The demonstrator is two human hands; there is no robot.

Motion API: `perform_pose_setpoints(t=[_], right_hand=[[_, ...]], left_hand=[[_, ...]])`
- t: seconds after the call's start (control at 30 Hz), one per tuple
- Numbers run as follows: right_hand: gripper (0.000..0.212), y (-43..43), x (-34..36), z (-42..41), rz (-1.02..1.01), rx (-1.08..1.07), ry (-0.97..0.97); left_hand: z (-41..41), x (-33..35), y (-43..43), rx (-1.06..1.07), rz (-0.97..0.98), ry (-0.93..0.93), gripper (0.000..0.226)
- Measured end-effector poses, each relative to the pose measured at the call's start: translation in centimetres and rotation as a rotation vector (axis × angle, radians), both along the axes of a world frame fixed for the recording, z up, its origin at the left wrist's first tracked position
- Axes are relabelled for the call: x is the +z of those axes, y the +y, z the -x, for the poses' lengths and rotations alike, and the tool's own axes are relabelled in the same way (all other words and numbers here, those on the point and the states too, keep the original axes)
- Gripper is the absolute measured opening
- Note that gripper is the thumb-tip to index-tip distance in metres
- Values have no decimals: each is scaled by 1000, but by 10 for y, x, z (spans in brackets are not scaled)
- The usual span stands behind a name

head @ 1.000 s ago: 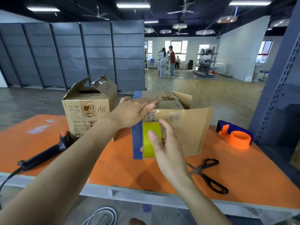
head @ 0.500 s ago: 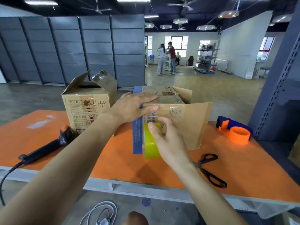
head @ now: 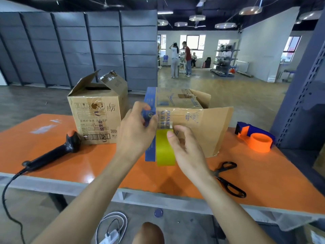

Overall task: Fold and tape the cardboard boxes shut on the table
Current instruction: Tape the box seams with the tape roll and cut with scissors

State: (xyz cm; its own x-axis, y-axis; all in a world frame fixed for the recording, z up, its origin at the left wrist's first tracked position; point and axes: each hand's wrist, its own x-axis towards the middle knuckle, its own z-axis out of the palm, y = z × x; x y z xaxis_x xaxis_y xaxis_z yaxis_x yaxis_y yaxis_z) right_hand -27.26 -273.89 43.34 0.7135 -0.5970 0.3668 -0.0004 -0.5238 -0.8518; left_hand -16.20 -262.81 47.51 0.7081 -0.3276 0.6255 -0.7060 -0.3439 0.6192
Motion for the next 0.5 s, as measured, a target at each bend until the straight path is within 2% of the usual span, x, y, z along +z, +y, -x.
perform_pose_setpoints(t=[0.1, 0.2, 0.27, 0.33, 0.43, 0.5], right_hand=[[46, -1, -1, 4, 38, 4, 2], [43, -3, -4, 11, 65, 38, 3], [34, -12, -10, 22, 106, 49, 21], [25, -34, -17, 38, 208, 16, 157], [47, -70, -22, 67, 351, 9, 539], [49, -87, -23, 81, 446, 38, 696]], left_hand=[[16, -11, 2, -78, -11, 255, 32], [27, -19, -2, -255, 136, 607, 31], [28, -23, -4, -279, 206, 647, 32], [27, -26, -6, -295, 253, 637, 29], [26, -26, -8, -338, 278, 688, 14], [25, -25, -9, -332, 270, 693, 15]])
